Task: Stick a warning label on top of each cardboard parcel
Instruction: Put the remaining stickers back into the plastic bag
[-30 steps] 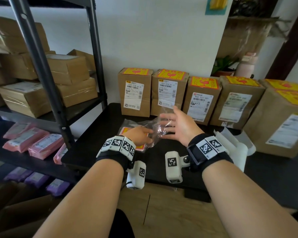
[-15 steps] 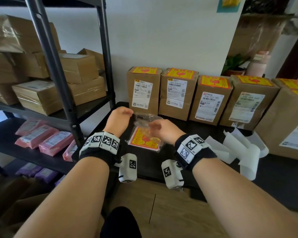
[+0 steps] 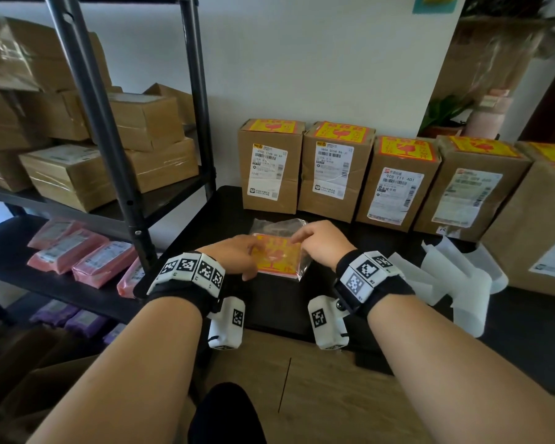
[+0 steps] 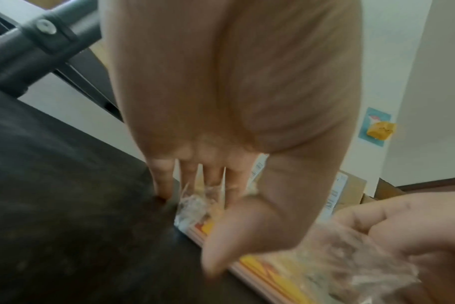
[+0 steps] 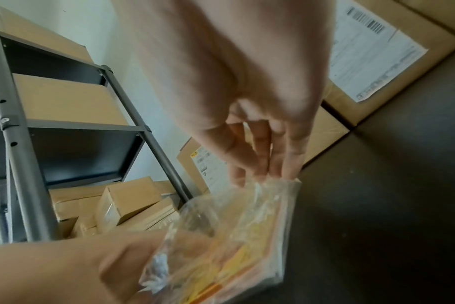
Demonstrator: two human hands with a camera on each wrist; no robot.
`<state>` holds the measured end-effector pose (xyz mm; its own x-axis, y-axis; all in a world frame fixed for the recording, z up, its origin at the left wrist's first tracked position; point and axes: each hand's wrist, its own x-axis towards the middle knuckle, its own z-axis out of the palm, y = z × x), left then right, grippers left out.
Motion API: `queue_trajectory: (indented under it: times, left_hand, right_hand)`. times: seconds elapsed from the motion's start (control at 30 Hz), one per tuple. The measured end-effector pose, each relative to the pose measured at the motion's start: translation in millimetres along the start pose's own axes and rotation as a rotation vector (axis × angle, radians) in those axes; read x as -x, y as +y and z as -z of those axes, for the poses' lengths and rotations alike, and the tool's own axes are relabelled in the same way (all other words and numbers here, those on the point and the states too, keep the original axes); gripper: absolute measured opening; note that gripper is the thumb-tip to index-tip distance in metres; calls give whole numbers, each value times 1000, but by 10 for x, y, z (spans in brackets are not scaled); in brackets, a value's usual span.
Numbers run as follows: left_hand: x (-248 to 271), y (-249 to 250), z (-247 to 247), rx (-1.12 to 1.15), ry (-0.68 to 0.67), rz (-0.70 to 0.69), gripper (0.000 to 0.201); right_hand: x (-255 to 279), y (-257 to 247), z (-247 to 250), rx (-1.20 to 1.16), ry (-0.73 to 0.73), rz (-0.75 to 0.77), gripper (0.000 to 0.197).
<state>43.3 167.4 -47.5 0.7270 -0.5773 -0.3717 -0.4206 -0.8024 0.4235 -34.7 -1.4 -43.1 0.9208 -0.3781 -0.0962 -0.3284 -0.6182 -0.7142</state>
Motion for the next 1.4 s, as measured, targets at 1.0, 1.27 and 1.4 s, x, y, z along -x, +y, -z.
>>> queue_trajectory:
  times: [1.0, 1.27, 1.4]
  left_hand:
    - [-322, -262, 175, 528, 353, 141, 28]
    - [-429, -490, 140, 144, 331, 241, 50]
    - [-312, -458, 158, 164, 552, 147, 65]
  right_hand:
    - [-37, -137, -73, 180, -331, 19, 49]
    - [-43, -255, -139, 329, -383, 89, 63]
    - [-42, -251, -75, 150, -285, 101, 55]
